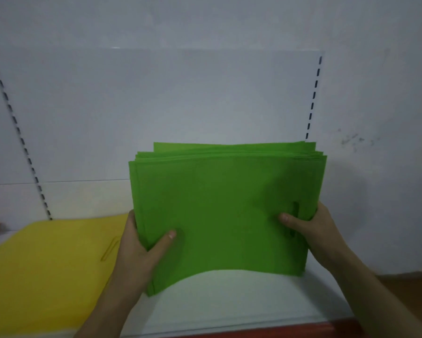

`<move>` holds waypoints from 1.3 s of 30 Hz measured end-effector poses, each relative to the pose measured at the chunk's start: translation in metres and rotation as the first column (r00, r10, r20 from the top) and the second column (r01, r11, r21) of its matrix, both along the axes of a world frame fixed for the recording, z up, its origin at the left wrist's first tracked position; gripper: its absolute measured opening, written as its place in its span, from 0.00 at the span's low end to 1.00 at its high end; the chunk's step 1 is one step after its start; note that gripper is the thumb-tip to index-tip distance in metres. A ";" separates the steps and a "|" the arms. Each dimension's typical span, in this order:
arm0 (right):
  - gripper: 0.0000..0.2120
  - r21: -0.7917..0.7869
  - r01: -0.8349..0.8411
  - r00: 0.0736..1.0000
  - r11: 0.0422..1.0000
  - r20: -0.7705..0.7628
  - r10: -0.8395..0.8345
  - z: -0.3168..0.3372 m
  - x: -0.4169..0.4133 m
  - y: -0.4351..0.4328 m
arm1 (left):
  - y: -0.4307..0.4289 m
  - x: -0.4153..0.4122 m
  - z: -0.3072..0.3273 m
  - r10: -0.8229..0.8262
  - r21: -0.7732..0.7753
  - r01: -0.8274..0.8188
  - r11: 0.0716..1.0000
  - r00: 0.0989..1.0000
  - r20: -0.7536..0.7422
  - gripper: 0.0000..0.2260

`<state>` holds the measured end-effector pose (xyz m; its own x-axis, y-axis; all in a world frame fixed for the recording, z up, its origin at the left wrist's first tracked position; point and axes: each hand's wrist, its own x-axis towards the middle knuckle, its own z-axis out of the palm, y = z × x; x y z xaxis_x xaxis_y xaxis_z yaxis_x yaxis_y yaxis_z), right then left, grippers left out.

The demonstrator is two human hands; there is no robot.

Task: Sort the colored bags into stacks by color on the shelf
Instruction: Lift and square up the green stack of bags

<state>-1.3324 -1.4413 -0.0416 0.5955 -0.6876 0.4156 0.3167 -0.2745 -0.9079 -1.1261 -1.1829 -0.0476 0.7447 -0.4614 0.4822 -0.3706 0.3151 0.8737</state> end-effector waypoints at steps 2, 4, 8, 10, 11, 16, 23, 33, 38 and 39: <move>0.29 -0.023 0.030 0.999 0.999 0.017 -0.030 -0.002 0.008 0.008 | -0.006 0.000 -0.003 0.019 -0.002 -0.019 1.000 1.000 0.000 0.21; 0.22 -0.051 0.072 0.997 0.996 0.025 -0.071 0.001 0.014 0.017 | -0.012 -0.001 -0.003 0.055 -0.004 -0.055 0.998 0.998 0.032 0.19; 0.25 -0.065 0.052 0.998 0.997 0.039 -0.050 0.009 0.013 0.011 | -0.011 0.002 -0.001 0.083 -0.041 -0.082 0.996 0.996 0.015 0.21; 0.34 -0.044 0.021 0.999 0.999 0.040 -0.019 0.003 0.007 0.002 | -0.008 0.004 -0.004 0.033 -0.025 -0.033 0.999 0.999 -0.007 0.22; 0.40 -0.023 0.017 0.999 1.000 0.032 -0.016 -0.001 0.006 0.000 | -0.007 0.005 -0.008 0.009 -0.014 -0.010 1.000 1.000 -0.019 0.23; 0.43 0.023 0.012 1.000 1.000 -0.014 -0.012 -0.009 0.014 0.007 | -0.017 0.004 -0.008 0.056 -0.004 -0.056 0.998 0.998 0.010 0.18; 0.39 0.009 -0.053 0.998 0.999 -0.037 0.054 0.002 0.008 -0.002 | -0.012 0.013 -0.003 0.018 0.000 -0.018 1.000 1.000 0.006 0.21; 0.45 0.035 0.035 0.999 0.999 -0.008 -0.035 0.005 0.012 0.004 | -0.022 0.011 0.003 0.044 -0.020 -0.044 0.999 0.999 0.001 0.16; 0.48 0.017 0.019 0.998 1.000 -0.055 -0.018 0.010 0.006 -0.004 | -0.016 0.013 0.001 0.011 0.016 -0.012 1.000 0.999 0.032 0.22; 0.49 0.032 0.027 0.998 0.999 -0.056 -0.025 0.005 0.005 -0.004 | -0.017 0.011 -0.002 0.001 0.020 -0.002 1.000 1.000 0.008 0.22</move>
<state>-1.3272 -1.4453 -0.0370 0.5985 -0.7159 0.3595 0.2590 -0.2517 -0.9325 -1.1148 -1.1998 -0.0498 0.7415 -0.4697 0.4791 -0.3781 0.2974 0.8767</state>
